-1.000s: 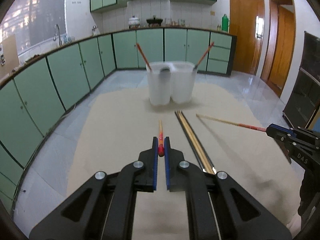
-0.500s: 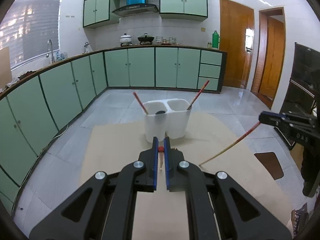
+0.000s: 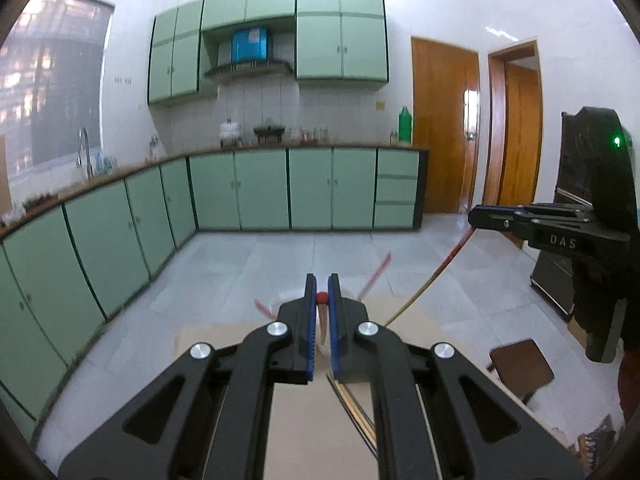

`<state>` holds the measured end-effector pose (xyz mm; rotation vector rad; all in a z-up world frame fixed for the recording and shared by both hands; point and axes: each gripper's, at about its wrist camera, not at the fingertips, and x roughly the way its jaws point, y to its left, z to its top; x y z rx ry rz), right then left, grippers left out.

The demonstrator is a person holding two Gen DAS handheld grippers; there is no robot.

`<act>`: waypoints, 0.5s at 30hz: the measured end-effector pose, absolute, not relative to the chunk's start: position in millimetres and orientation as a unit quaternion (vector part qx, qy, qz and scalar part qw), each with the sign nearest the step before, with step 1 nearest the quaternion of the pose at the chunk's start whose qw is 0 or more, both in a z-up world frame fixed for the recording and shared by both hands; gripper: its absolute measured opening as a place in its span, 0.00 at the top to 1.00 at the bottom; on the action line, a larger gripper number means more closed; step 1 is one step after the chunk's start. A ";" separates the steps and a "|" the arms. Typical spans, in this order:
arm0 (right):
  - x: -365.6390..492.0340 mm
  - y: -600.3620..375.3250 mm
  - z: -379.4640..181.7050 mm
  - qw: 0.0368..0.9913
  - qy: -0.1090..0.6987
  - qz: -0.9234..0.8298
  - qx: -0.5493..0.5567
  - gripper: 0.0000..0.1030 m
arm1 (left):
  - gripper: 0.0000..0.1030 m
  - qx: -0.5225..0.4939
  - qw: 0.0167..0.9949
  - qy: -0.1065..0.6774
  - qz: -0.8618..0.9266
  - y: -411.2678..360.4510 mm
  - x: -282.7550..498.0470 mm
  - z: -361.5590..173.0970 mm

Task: Organize utensils
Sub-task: 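Carry both red-patterned chopsticks to the white holder and lower them in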

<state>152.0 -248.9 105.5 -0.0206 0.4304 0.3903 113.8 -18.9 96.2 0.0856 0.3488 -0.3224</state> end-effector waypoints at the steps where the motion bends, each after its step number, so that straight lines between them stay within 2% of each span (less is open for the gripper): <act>1: 154.8 -248.9 113.0 0.960 0.206 0.191 -0.011 0.95 | 0.95 0.044 0.973 0.164 -0.158 -20.4 116.8 103.0; 7: 194.4 -239.6 136.5 0.966 0.188 0.175 -0.017 0.95 | 0.95 0.058 0.976 0.150 -0.150 -36.1 157.5 119.8; 15: 257.0 -218.7 98.6 0.957 0.238 0.165 -0.029 0.95 | 0.95 0.052 0.967 0.203 -0.144 -40.4 226.6 87.6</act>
